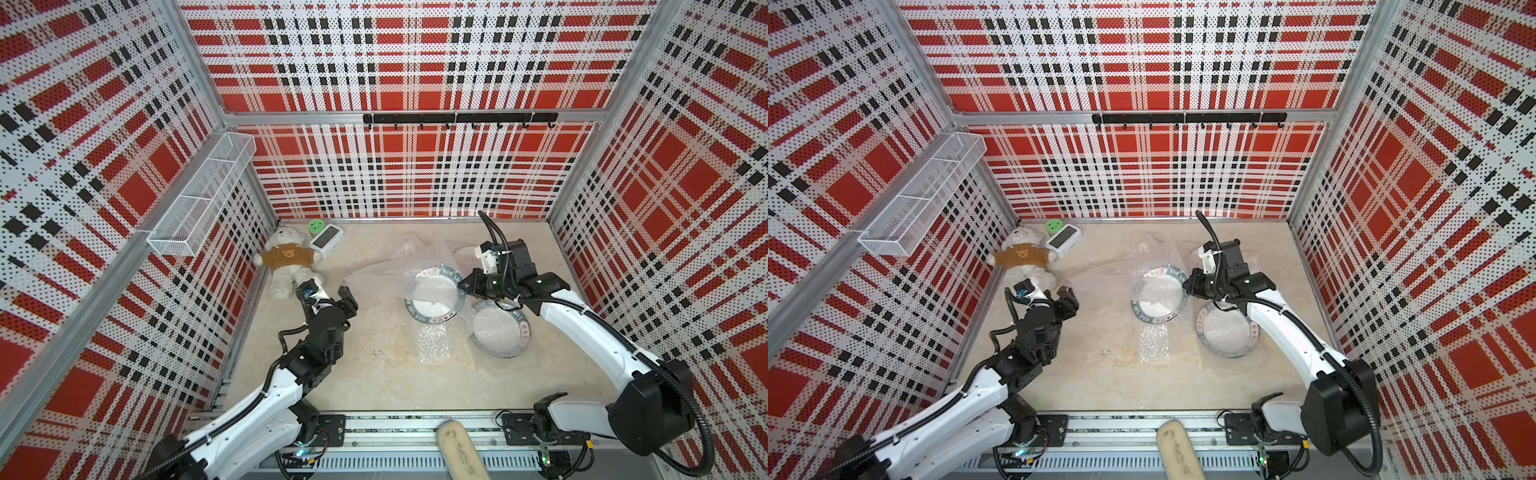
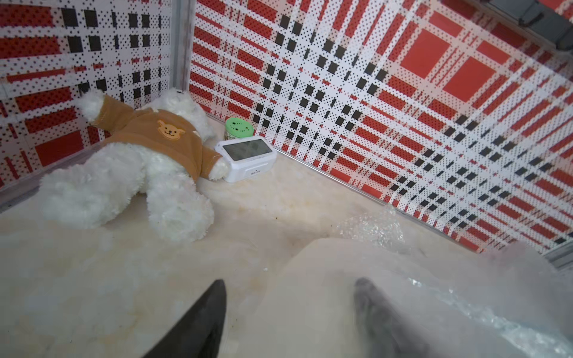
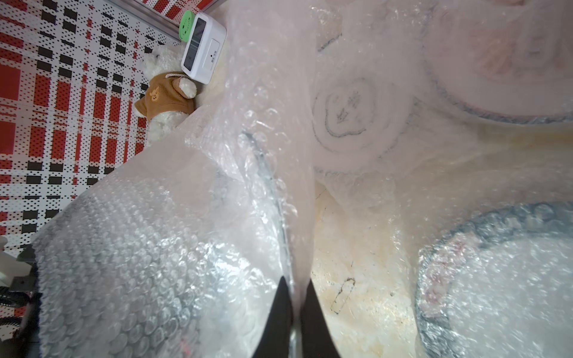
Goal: Unpack dinner plates from bubble wrap
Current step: Unwrap the bubble wrap.
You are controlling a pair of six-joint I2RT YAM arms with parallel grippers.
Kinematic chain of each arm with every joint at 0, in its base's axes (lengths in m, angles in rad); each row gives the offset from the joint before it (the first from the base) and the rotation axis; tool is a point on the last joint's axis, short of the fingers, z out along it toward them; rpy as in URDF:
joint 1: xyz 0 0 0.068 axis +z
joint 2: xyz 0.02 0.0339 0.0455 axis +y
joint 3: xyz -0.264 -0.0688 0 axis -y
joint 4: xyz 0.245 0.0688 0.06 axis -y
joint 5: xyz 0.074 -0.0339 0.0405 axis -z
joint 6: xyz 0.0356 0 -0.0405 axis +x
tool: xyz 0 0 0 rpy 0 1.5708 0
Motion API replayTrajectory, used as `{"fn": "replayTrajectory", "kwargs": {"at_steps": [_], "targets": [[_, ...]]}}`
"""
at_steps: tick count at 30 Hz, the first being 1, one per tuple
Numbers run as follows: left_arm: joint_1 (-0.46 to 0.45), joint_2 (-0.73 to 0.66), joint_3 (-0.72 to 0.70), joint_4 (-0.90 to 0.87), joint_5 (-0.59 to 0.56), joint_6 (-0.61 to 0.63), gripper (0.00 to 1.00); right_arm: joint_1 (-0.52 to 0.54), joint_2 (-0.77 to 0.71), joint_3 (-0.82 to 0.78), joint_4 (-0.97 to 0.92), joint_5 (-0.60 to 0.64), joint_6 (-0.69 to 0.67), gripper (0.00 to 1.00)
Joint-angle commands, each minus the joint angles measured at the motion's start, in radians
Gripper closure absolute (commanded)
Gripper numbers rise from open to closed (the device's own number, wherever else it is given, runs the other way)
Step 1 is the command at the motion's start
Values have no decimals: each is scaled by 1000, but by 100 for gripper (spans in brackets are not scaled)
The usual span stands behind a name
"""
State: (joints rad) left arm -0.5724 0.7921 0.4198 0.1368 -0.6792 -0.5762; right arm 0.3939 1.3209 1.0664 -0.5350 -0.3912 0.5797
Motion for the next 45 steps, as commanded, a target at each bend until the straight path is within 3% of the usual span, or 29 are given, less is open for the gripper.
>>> {"fn": "replayTrajectory", "kwargs": {"at_steps": [1,9,13,15,27,45], "targets": [[50,-31,55,-134,220,-16,42,38,21,-11,135,-25,26,100],[74,-33,172,-260,363,-12,66,86,102,-119,358,-47,117,100],[79,-12,209,-296,417,-7,93,89,142,-143,401,-64,128,100],[82,2,209,-296,449,-10,100,96,157,-153,422,-67,135,100],[100,67,187,-333,562,-61,100,129,273,-215,603,-91,201,100],[90,-39,197,-274,800,-5,100,201,397,-244,717,10,251,100]]}}
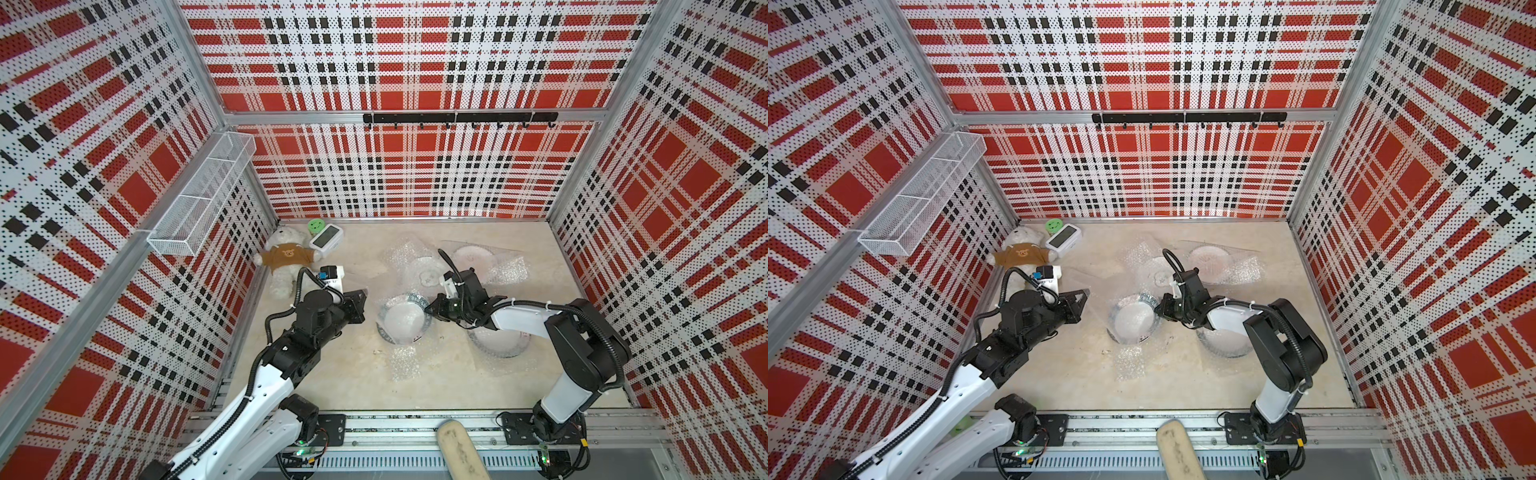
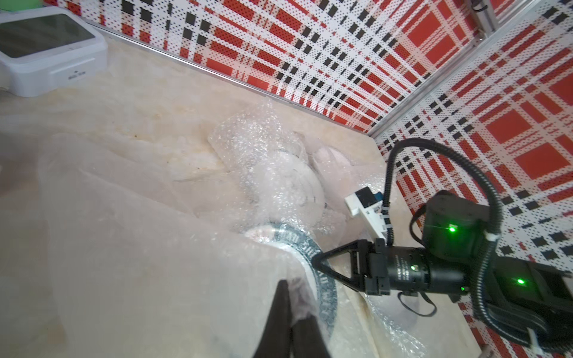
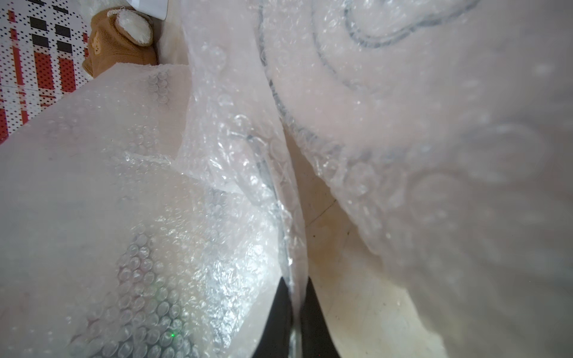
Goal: Unpack dinner plates from bubble wrap
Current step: Unwrap the bubble wrap.
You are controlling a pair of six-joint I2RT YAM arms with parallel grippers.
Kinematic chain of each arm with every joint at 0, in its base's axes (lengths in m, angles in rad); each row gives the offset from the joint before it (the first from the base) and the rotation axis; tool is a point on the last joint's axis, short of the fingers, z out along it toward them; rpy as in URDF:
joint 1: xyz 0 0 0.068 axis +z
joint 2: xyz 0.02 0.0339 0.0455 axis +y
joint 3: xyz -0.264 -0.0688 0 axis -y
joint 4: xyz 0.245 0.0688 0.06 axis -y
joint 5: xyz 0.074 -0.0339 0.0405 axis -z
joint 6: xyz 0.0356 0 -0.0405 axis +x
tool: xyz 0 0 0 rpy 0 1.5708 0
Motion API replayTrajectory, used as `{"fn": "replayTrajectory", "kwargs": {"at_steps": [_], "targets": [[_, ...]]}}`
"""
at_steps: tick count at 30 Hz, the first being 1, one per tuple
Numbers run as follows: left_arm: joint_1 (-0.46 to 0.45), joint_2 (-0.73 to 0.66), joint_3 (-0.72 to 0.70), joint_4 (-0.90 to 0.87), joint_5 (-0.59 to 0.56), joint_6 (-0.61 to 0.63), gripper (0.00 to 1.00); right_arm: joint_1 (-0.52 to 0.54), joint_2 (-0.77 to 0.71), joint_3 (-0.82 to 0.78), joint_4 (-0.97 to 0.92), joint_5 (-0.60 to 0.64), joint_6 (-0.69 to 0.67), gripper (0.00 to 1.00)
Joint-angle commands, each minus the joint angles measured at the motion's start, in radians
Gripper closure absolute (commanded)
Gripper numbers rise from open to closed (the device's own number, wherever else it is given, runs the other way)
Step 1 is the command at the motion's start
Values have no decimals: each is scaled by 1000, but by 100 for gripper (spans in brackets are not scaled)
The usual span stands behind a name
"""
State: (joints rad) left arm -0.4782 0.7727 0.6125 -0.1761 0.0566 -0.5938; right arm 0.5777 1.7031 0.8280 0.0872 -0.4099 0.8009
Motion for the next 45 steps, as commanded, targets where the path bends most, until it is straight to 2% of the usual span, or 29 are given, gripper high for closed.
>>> {"fn": "replayTrajectory", "kwargs": {"at_steps": [1,5,10,12,15,18,24,28,31,35,40,45], "targets": [[-8,-23,6,44,73,13,100,22,24,-6,102,35,36,100],[-51,-11,30,28,22,60,100,39,66,-2,145,25,64,100],[-96,20,47,27,-2,73,100,54,57,-13,156,81,89,99],[-111,31,47,37,-3,74,100,55,47,-26,157,105,101,87],[-123,46,46,38,-20,76,100,56,45,-27,142,113,97,75],[-165,75,75,-33,-124,118,100,56,51,-34,143,112,105,63],[-177,80,72,-27,-126,124,100,53,-35,-38,49,173,70,40],[-179,84,69,-12,-90,126,100,36,-125,-4,-84,198,28,30],[-188,103,83,-9,-50,133,100,-4,-213,37,-212,203,-15,26],[-236,157,101,28,6,154,100,-59,-304,163,-405,176,-124,18],[-337,259,122,98,4,160,100,-74,-285,362,-640,106,-266,9],[-434,377,148,188,8,158,100,-77,-246,399,-636,-62,-281,8]]}}
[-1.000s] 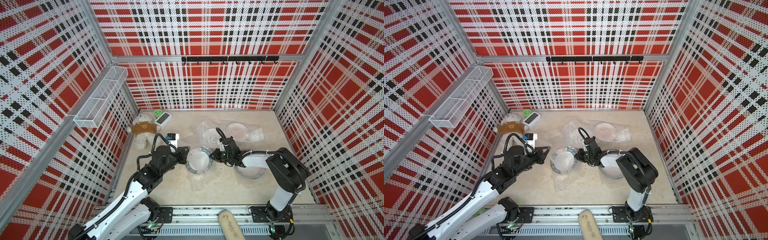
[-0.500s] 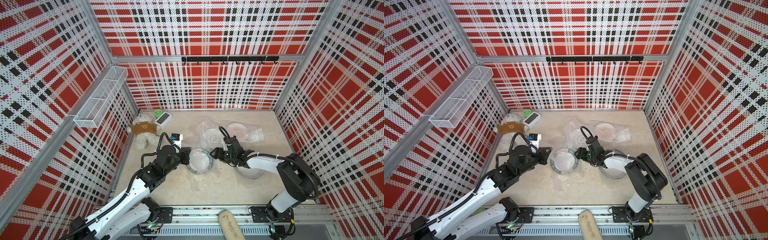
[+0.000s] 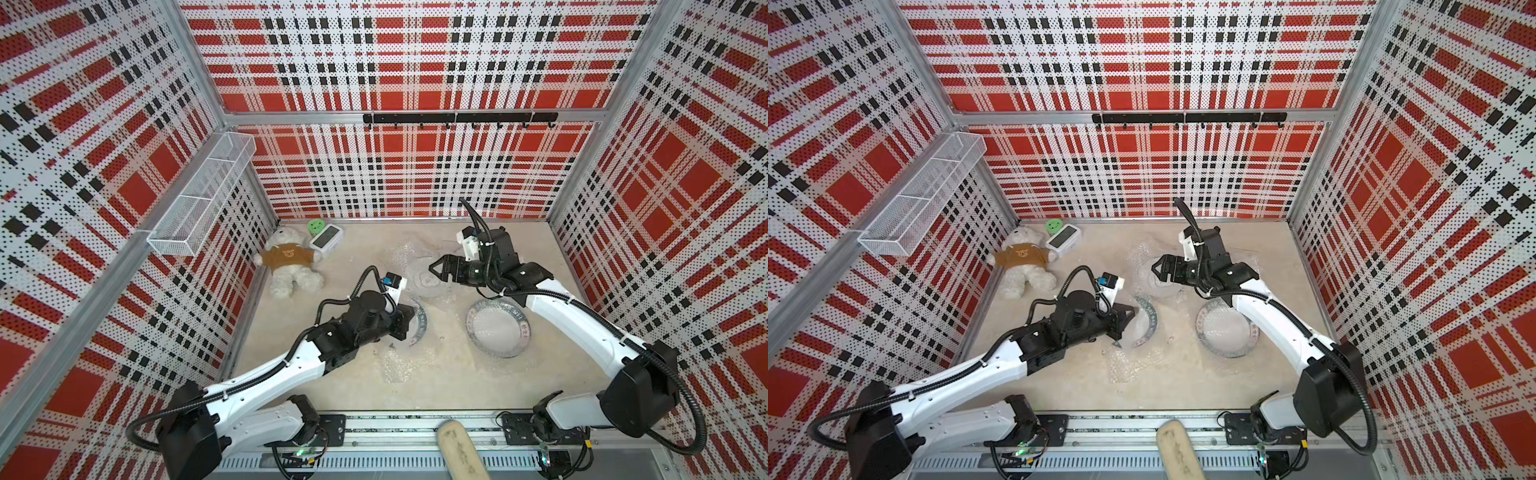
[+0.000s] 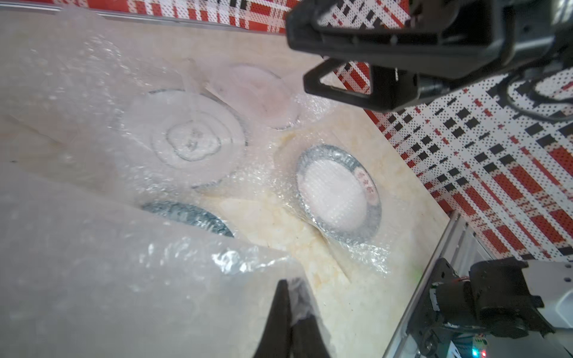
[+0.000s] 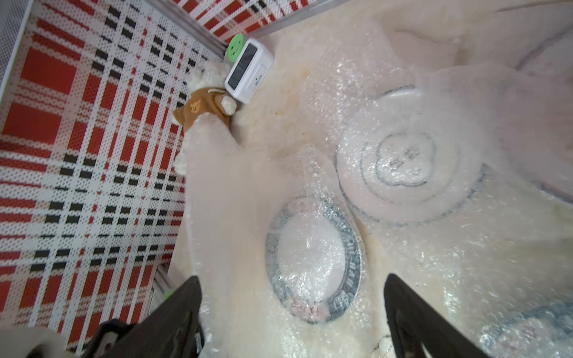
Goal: Unpack dinner plates from bubble wrap
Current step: Unwrap the bubble wrap.
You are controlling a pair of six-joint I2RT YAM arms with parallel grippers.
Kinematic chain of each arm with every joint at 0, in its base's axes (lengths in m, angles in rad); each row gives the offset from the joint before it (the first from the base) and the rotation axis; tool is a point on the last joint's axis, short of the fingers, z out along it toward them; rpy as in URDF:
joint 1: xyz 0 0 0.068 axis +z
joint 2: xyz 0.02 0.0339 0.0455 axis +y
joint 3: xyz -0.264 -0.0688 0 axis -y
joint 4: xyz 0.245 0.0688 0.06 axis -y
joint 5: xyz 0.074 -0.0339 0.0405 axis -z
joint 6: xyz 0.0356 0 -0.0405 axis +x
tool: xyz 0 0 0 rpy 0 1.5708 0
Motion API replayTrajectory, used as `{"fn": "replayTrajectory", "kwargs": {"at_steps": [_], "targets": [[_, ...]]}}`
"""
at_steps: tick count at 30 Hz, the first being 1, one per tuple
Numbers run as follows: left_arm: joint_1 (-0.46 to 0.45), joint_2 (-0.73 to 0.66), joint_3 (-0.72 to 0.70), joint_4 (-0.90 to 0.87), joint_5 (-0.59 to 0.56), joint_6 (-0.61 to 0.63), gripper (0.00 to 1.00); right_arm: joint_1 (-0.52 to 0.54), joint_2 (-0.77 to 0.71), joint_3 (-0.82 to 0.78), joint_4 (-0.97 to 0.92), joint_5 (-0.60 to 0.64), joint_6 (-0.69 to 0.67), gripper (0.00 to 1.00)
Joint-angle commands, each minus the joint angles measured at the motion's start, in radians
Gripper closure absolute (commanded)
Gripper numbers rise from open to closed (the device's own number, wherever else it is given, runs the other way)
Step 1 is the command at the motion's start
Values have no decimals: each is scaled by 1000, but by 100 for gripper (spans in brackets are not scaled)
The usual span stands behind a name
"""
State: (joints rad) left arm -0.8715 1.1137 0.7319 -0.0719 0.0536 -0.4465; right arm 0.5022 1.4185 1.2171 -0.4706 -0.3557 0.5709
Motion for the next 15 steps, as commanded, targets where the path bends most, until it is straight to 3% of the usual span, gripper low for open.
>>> {"fn": "replayTrajectory", "kwargs": {"at_steps": [1,10,15], "targets": [[-52,52,29,98,12,13,100,6,41,2,-56,-131,-43,8],[-64,55,-6,152,26,-3,100,62,121,-61,71,-285,1,12],[-68,61,-12,156,29,-4,100,76,158,-82,123,-334,30,23]]}}
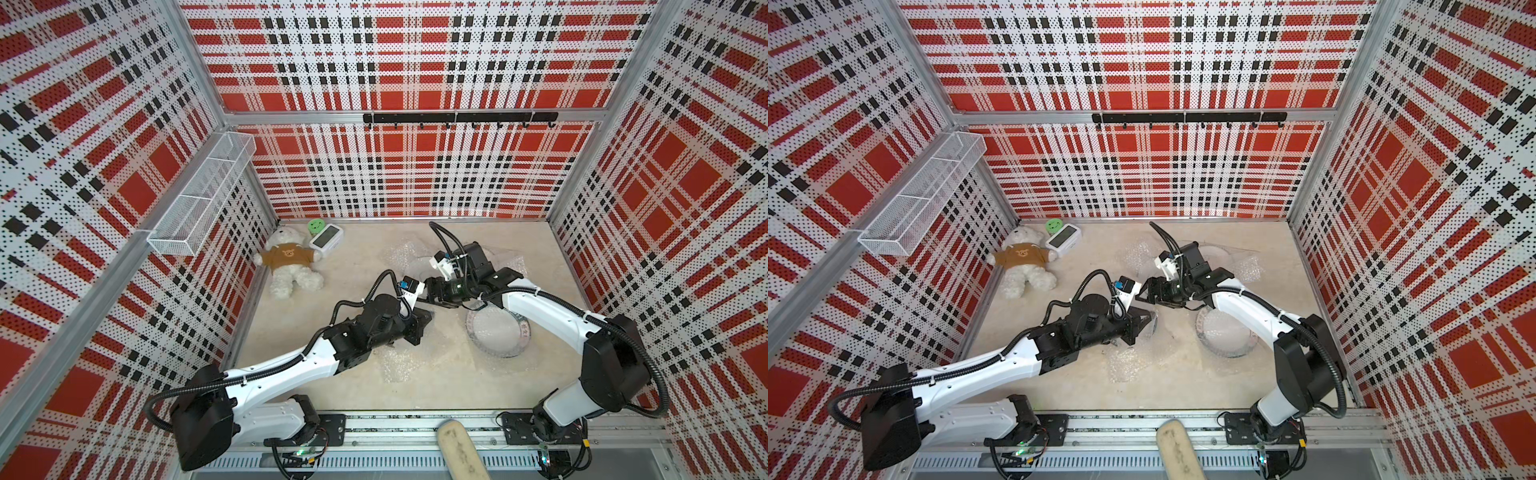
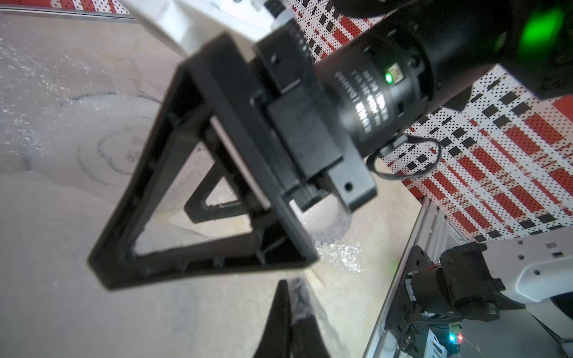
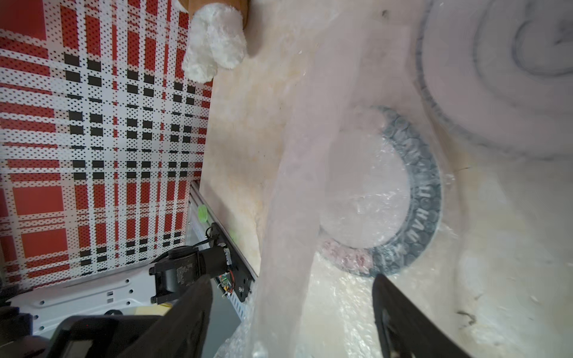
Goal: Unpack dinner plates from bubble wrap
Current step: Unwrap the bubble wrap.
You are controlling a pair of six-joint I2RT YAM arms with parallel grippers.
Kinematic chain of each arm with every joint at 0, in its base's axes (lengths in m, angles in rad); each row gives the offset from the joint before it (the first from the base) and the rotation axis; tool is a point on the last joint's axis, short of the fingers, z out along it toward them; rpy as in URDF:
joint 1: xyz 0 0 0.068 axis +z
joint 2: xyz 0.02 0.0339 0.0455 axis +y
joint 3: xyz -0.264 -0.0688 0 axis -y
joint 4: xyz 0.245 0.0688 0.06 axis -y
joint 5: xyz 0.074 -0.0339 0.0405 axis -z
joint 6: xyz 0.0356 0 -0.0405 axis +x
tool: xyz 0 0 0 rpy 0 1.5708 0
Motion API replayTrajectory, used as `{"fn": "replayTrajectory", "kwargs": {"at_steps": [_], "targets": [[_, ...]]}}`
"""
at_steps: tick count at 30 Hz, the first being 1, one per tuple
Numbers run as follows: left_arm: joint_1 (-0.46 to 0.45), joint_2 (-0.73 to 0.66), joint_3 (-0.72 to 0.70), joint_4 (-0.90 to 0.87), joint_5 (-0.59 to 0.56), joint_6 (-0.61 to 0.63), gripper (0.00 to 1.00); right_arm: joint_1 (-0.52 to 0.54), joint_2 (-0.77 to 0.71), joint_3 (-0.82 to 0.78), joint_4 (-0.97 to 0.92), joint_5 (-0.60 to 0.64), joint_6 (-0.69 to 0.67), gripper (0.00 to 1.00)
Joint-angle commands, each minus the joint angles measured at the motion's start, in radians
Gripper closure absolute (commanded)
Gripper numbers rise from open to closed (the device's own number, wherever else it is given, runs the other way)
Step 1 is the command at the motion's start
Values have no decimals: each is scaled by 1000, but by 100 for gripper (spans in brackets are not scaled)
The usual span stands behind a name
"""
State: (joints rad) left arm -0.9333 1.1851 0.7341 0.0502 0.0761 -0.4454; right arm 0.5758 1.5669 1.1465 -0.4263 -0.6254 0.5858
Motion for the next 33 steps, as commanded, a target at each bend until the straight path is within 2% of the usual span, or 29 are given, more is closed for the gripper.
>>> {"fn": "replayTrajectory", "kwargs": {"at_steps": [1,6,15,19,26,28,31,33], "targets": [[-7,-5,-13,34,5,-3,100,3,13,-12,80,-68,17,26],[-13,7,-16,34,-2,2,100,4,5,3,27,-67,-17,45],[-11,11,-18,36,-18,7,100,3,7,27,-51,-42,-69,90],[-7,7,-31,41,-24,-6,100,0,-3,41,-71,-17,-81,100],[5,1,-53,54,-13,-27,100,-31,-15,44,-77,15,-80,100],[11,5,-50,46,-3,-29,89,-40,-26,43,-68,29,-75,100],[19,-6,-45,36,0,-30,56,-62,-44,49,-69,53,-71,100],[19,-32,-47,36,4,-17,39,-84,-64,48,-81,84,-69,100]]}}
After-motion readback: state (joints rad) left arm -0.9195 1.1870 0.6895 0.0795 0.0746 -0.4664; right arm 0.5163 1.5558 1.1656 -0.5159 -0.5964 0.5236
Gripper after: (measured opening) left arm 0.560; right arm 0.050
